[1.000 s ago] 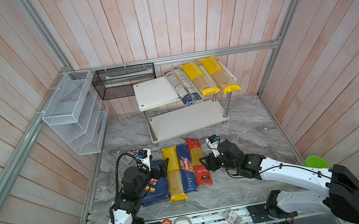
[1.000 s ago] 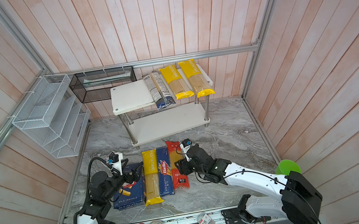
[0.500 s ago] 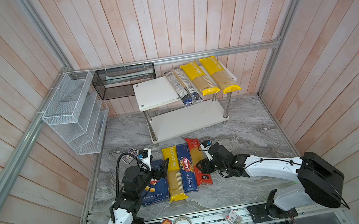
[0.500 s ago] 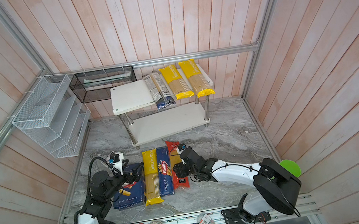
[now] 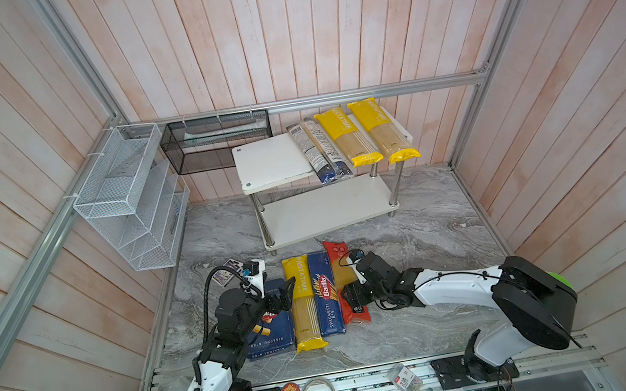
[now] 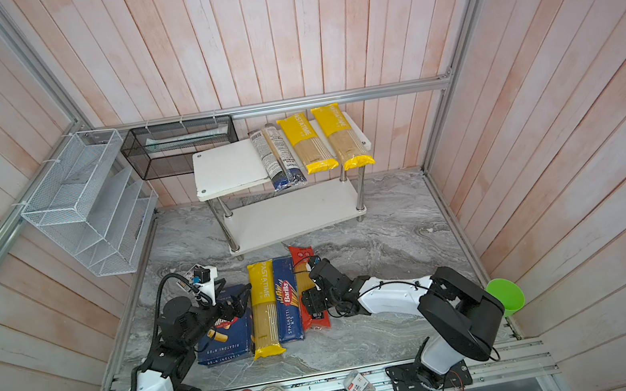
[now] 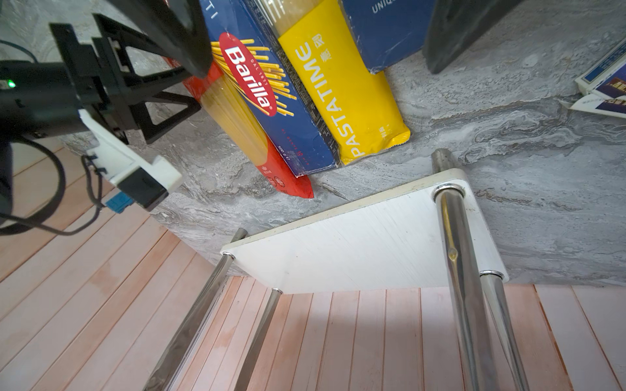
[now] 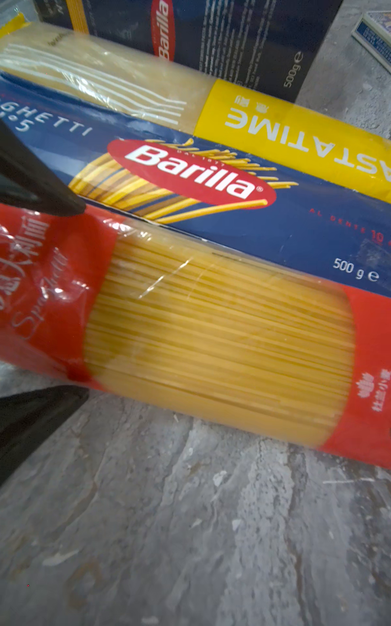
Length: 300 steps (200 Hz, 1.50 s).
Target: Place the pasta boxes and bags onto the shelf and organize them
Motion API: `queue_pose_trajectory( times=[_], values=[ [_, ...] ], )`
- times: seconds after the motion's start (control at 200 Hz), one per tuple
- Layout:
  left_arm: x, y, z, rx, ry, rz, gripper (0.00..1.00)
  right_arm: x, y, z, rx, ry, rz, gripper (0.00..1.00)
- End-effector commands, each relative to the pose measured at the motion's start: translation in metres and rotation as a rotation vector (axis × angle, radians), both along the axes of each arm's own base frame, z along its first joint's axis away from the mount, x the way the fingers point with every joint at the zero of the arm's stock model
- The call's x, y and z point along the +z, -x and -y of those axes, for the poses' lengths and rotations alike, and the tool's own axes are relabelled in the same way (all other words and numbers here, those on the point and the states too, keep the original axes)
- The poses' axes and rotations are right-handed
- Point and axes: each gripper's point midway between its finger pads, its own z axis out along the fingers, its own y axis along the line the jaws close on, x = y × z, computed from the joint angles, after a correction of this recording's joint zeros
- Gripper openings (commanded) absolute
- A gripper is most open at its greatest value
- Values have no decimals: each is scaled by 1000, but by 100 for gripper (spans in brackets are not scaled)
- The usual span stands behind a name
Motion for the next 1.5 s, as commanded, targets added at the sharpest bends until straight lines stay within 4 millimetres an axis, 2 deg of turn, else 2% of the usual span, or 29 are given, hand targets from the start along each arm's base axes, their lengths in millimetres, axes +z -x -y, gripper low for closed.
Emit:
queue_pose_trajectory(
  times=[0.0,0.135,0.36,0.68,0.86,0.985,1.15,1.22,1.335,1.495],
  values=[
    [7,0,0,2,2,20,100,8,-3,-15,33,-29,5,80],
    [6,-1,0,3,1,18,100,1,-3,-16,32,-10,-6,80],
    [5,-2,0,3,-2,13,100,-18,-2,0,-2,93,-35,80],
    [7,-1,1,-4,2,22,100,-30,1,37,-49,256,-39,81],
    [6,0,2,-7,1,19,100,-19,4,39,-52,186,-42,81],
    [7,0,1,-5,1,21,100,1,3,34,-26,134,-6,81],
    [7,0,1,-7,2,21,100,25,-7,48,-87,96,52,81],
    [7,0,2,-8,2,22,100,32,-7,41,-62,54,71,81],
    [6,0,1,-5,1,20,100,32,-4,27,-21,19,67,81],
    [5,0,1,-3,0,17,100,19,-5,19,-2,50,52,83]
  ],
)
